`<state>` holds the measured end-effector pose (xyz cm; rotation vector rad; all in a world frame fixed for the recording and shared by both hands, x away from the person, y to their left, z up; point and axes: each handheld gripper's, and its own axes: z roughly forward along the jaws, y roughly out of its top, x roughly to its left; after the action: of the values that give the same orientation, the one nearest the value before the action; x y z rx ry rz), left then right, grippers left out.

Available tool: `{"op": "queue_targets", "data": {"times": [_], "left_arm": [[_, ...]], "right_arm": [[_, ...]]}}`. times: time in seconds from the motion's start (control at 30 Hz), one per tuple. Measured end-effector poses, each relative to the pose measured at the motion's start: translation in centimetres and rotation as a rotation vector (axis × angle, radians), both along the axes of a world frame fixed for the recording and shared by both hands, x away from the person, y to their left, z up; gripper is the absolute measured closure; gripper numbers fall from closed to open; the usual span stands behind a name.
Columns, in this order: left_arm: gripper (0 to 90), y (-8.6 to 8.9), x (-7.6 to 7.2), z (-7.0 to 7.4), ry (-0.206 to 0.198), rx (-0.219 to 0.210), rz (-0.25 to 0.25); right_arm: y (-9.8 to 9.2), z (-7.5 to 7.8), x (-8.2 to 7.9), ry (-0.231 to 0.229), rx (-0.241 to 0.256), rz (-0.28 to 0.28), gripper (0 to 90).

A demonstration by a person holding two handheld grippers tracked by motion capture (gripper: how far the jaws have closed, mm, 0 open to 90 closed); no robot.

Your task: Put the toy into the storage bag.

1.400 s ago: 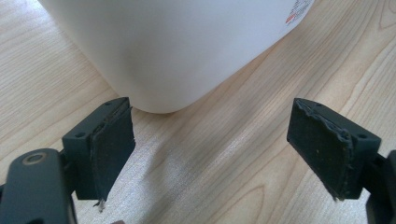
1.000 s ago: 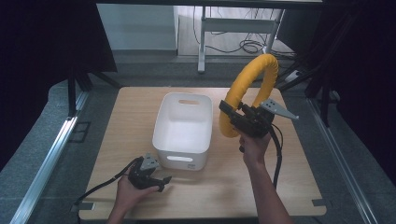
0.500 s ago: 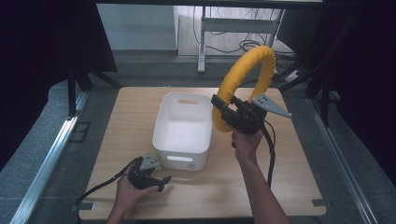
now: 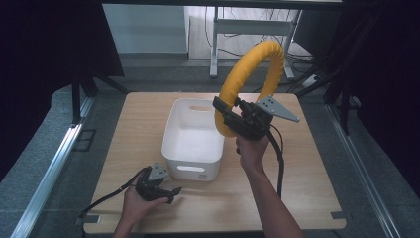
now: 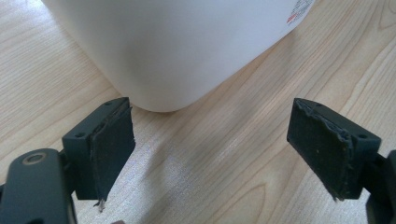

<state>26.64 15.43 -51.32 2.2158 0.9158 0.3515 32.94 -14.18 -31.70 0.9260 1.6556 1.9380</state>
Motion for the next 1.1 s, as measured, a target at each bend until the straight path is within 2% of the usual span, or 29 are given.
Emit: {"op": "queue_targets", "data": {"times": [0.2, 0.67, 1.1], "left_arm": [[15.2, 0.1, 0.0, 0.0, 0.001, -0.002, 0.001], [15.2, 0.1, 0.0, 0.0, 0.003, -0.003, -0.001], [15.2, 0.0, 0.0, -0.1, 0.009, -0.008, -0.003]], "right_arm": [[1.3, 0.2, 0.1, -0.009, 0.018, 0.014, 49.2], [3.2, 0.8, 0.0, -0.024, 0.011, 0.042, 49.2], [4.9, 0.5, 0.3, -0.007, 0.017, 0.062, 49.1]]}}
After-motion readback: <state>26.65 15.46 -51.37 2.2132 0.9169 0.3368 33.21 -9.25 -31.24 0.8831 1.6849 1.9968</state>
